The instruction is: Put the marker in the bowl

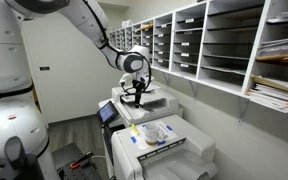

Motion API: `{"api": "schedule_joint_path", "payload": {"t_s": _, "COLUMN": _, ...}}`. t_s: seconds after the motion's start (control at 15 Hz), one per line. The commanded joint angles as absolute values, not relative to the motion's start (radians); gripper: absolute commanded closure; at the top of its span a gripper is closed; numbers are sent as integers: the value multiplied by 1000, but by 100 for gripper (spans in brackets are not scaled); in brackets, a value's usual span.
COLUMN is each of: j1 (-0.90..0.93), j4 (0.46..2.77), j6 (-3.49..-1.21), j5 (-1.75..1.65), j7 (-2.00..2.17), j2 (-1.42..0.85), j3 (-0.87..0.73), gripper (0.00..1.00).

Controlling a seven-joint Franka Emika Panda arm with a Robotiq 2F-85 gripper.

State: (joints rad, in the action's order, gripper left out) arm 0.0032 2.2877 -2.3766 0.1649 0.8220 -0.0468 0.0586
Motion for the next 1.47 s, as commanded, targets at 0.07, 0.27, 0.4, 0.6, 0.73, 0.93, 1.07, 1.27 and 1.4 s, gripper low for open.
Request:
{"api": "schedule_joint_path", "payload": {"t_s": 0.07, "j1": 32, "j4": 2293, "j6": -2418, "j5": 162, "j7": 890, "j2": -64, "j3": 43, "gripper": 0}}
{"api": "schedule_joint_path", "payload": {"t_s": 0.27, "j1": 33, "j4": 2292, "j6": -2418, "j5": 162, "j7": 888, "j2": -64, "j3": 40, "gripper": 0}}
{"api": "schedule_joint_path", "payload": {"t_s": 0.4, "j1": 32, "j4": 2292, "j6": -2418, "j5": 162, "j7": 887, "j2": -64, "j3": 38, "gripper": 0}}
{"api": "schedule_joint_path", "payload": {"t_s": 0.6, "j1": 48, "j4": 2284, "j6": -2455, "j5": 120, "j7": 1105, "j2": -111, "j3": 33, "gripper": 0}}
{"api": "schedule_joint_path", "payload": {"t_s": 0.73, "j1": 66, "j4": 2275, "j6": -2518, "j5": 102, "j7": 1242, "j2": -164, "j3": 28, "gripper": 0}}
{"api": "schedule_joint_path", "payload": {"t_s": 0.93, "j1": 112, "j4": 2233, "j6": -2533, "j5": 85, "j7": 1443, "j2": -279, "j3": 4, "gripper": 0}}
{"api": "schedule_joint_path", "payload": {"t_s": 1.07, "j1": 151, "j4": 2200, "j6": -2534, "j5": 100, "j7": 1560, "j2": -361, "j3": -16, "gripper": 0}}
{"api": "schedule_joint_path", "payload": {"t_s": 1.27, "j1": 213, "j4": 2137, "j6": -2537, "j5": 93, "j7": 1704, "j2": -482, "j3": -59, "gripper": 0}}
{"api": "schedule_joint_path", "payload": {"t_s": 1.4, "j1": 241, "j4": 2089, "j6": -2524, "j5": 91, "j7": 1743, "j2": -546, "j3": -78, "gripper": 0}}
